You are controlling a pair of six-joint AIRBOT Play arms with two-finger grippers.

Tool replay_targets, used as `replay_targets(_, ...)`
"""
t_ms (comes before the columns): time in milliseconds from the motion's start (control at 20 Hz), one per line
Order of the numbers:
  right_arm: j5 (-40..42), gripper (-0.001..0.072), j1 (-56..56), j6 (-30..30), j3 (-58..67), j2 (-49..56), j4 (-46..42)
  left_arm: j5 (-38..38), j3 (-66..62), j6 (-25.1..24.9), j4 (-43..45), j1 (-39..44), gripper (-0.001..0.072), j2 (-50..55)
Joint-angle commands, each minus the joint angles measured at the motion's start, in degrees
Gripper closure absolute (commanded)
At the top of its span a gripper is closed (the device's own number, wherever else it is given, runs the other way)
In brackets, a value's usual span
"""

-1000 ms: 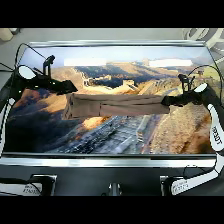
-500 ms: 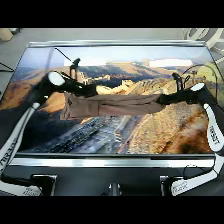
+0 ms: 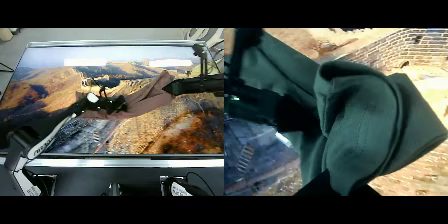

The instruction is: Fold the shirts.

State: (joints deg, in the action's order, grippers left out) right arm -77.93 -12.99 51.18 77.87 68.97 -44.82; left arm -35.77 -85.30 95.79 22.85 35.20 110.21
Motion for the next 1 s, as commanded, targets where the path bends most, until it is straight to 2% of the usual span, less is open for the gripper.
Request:
replay_targets(0, -4.15, 0.0692, 0.04, 3.72, 0.02, -8.76, -0.26, 9.94, -0.02, -0.81, -16.90, 6.43, 0.0685, 3.06)
replay_targets(100, -3.80, 0.0692, 0.04, 3.89, 0.00, -9.44, -0.85, 11.23, -0.04, -1.42, -19.47, 8.00, 0.0686, 2.99)
replay_targets(150, -2.89, 0.0692, 0.04, 3.89, 0.00, -8.98, -0.74, 11.19, -0.02, -4.33, -19.41, 7.52, 0.0687, 2.16)
replay_targets(250, 0.59, 0.0692, 0.07, 3.89, -0.02, -7.37, 0.72, 10.80, 0.00, -15.21, -17.73, 4.59, 0.0688, -1.77)
replay_targets(400, 8.85, 0.0692, 3.63, 3.41, -0.02, -3.15, 5.84, 5.75, 0.00, -24.74, -11.87, -4.37, 0.0687, -11.17)
replay_targets(450, 11.82, 0.0692, 6.88, 3.41, 0.00, -1.57, 5.81, 4.17, 0.00, -26.36, -9.29, -7.80, 0.0687, -14.73)
replay_targets(600, 23.06, 0.0692, 20.65, 3.85, 0.00, 5.27, 5.86, 1.01, 0.00, -26.67, -1.25, -18.12, 0.0687, -26.62)
replay_targets(750, 39.04, 0.0690, 35.56, 6.73, 0.02, 14.80, 5.92, -1.55, 0.02, -26.60, 5.22, -23.85, 0.0687, -36.30)
replay_targets(800, 43.65, 0.0595, 39.52, 6.67, 0.04, 18.05, 6.47, -2.75, 0.04, -26.60, 6.47, -24.48, 0.0687, -38.40)
replay_targets(850, 46.29, 0.0267, 42.45, 6.58, 0.04, 20.92, 7.78, -4.48, 0.04, -26.58, 7.39, -24.81, 0.0686, -40.19)
replay_targets(900, 45.97, 0.0002, 44.02, 6.43, 0.04, 23.12, 8.72, -6.32, 0.04, -26.60, 8.28, -24.85, 0.0686, -41.57)
replay_targets(950, 42.95, 0.0026, 44.06, 5.51, 0.04, 23.89, 7.91, -8.31, 0.04, -26.60, 9.62, -24.87, 0.0686, -42.91)
